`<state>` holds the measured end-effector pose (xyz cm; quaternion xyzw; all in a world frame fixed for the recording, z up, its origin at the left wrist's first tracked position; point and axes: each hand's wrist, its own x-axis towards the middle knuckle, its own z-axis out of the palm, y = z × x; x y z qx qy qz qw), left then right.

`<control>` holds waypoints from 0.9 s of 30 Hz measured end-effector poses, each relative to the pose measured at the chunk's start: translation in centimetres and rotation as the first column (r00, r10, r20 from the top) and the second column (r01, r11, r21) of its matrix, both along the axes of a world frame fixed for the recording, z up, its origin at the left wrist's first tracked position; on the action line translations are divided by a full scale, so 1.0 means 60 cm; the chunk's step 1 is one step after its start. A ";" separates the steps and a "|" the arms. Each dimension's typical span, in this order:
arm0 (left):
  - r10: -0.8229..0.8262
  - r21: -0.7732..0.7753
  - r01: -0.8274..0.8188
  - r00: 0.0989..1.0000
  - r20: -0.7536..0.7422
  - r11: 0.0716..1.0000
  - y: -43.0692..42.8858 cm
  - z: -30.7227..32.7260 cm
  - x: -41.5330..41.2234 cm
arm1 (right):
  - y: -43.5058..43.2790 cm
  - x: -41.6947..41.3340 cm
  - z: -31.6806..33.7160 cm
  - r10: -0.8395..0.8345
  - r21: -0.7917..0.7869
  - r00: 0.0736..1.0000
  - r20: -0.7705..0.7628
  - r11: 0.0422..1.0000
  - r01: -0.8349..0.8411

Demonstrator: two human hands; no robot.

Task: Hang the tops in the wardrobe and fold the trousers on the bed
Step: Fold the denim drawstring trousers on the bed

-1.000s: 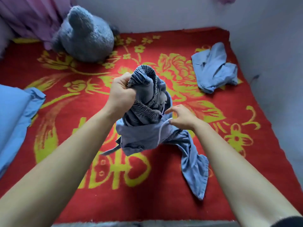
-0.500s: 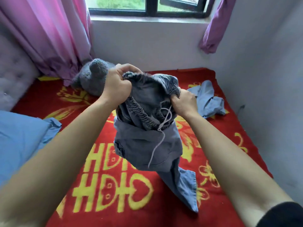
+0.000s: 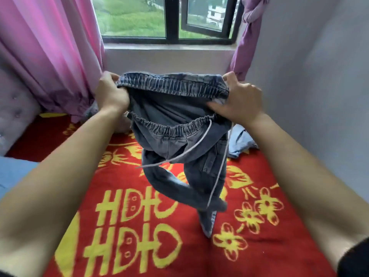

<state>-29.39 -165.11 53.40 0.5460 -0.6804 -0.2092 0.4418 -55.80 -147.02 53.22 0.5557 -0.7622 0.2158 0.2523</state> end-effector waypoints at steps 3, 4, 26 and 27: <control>-0.052 0.047 0.049 0.996 0.075 0.998 0.023 0.006 -0.014 | 0.010 -0.028 0.002 -0.096 0.175 0.995 0.034 0.981 0.088; -0.078 0.058 0.073 0.992 0.101 0.996 0.027 0.016 -0.018 | 0.017 -0.034 0.003 -0.123 0.229 0.992 0.032 0.967 0.112; -0.261 0.706 0.286 0.954 -0.148 0.648 0.173 -0.189 -0.012 | 0.103 0.061 -0.150 -0.353 0.790 0.892 0.283 0.613 -0.008; -0.288 0.693 0.291 0.949 -0.125 0.660 0.183 -0.204 -0.015 | 0.118 0.064 -0.182 -0.391 0.830 0.882 0.263 0.557 -0.001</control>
